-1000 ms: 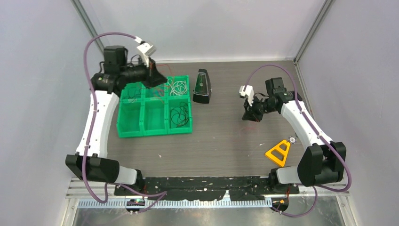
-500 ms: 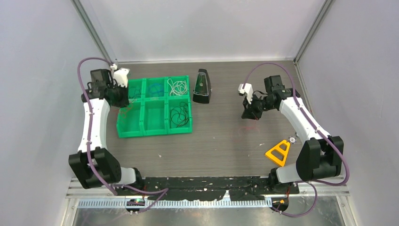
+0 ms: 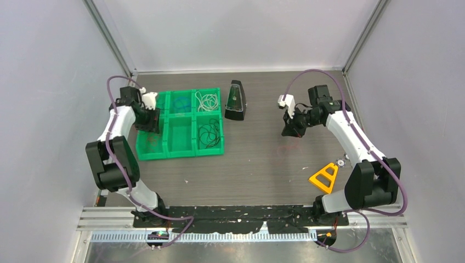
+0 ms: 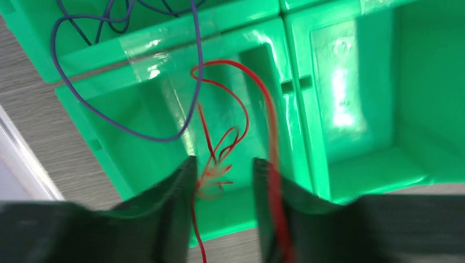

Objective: Untangle the cables

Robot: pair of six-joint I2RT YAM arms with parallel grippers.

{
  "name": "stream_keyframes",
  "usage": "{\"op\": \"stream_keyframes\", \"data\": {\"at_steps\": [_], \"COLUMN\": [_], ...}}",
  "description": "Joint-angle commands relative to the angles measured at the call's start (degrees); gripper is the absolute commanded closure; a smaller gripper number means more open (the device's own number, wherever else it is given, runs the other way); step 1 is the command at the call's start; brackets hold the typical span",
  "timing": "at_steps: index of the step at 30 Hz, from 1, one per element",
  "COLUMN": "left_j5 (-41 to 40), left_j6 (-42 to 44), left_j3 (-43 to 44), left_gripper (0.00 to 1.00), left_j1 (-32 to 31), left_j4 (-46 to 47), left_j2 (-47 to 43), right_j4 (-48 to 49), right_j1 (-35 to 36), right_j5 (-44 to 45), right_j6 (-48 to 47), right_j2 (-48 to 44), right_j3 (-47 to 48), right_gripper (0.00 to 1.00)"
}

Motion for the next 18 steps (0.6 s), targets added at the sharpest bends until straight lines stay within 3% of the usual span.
{"op": "stream_keyframes", "data": {"at_steps": [1,4,7,10,15,18], "left_j5": [4.3,5.7,9.9,15.5,26.9,30.5], "left_j6": [0.3,3.4,6.8,8.3,5.8,0.8], "left_j3": [6.4,6.7,8.5,10.0,12.1,10.5], "left_gripper": [0.45,0.28,0.24,0.02,0.01,0.0], "left_j1": [0.2,0.3,0.4,0.4,-0.9,-7.9], "left_j4": [-0.6,-3.7,-8.6,-11.3,-9.0,-0.6], "left_j2": [0.0,-4.2,-9.4,-14.5,-19.8,-23.0], "right_j4": [-0.9,-1.1,0.7,3.5,9.3,13.6], "right_j1": [0.0,0.0,0.0,0.4,2.4,4.5], "right_j5": [-0.5,-1.9,-4.1,-7.4,-11.1,-13.8], "right_j6": [0.9,1.9,5.6,11.0,18.2,26.1], "right_j2": [0.8,0.4,-0.5,-2.3,-4.2,-5.6], "right_j3": [4.2,5.2,6.1,7.2,10.2,12.4], "right_gripper": [0.95,0.95,0.95,0.95,0.95,0.95]}}
